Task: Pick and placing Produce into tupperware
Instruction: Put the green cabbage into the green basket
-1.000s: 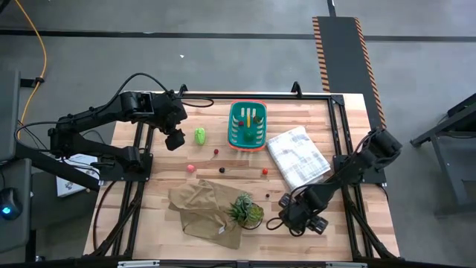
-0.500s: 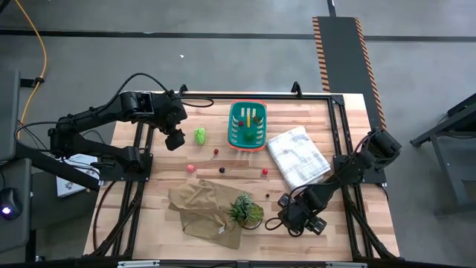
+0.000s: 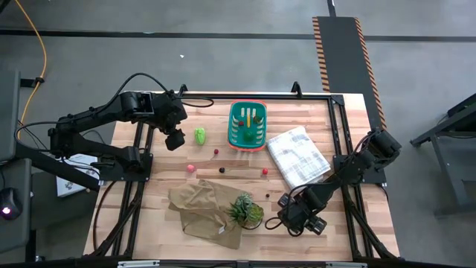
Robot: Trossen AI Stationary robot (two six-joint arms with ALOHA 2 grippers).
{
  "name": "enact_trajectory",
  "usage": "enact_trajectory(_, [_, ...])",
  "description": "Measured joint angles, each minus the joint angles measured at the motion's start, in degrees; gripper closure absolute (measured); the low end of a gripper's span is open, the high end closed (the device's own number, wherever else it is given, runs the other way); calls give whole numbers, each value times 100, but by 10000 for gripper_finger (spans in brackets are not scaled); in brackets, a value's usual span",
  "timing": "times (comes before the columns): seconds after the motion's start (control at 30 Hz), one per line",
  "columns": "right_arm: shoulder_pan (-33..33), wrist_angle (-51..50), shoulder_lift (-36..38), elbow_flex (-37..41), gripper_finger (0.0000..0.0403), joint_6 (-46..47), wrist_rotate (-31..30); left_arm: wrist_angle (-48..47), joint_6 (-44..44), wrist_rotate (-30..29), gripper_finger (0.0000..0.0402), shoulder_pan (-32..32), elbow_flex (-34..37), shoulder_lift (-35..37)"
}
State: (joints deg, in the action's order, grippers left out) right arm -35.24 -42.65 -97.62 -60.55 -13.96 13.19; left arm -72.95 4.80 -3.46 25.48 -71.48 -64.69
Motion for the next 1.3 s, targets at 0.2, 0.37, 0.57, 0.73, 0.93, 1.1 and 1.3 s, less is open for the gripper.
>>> enact_trajectory(0.2, [0, -116, 2, 0, 115, -10, 103, 1, 0, 2, 153, 2, 0, 0])
enact_trajectory(0.37, [0, -234, 2, 0, 107, -20, 163, 1, -1, 0, 153, 2, 0, -2])
enact_trajectory(0.57, [0, -284, 4, 0, 78, 37, 198, 2, 0, 0, 153, 2, 0, -2])
enact_trajectory(0.73, [-2, -344, 7, 0, 70, 193, 151, 2, -2, 1, 153, 2, 0, -2])
enact_trajectory(0.93, [-2, -394, 7, 0, 70, 496, -37, 0, 0, 0, 153, 2, 0, -2])
enact_trajectory(1.1, [-2, -303, 7, 0, 70, 680, -158, 2, -1, 0, 153, 1, 0, -2])
enact_trajectory(1.3, [-2, -249, 7, 0, 70, 1070, -242, 2, 0, 0, 153, 0, -1, -2])
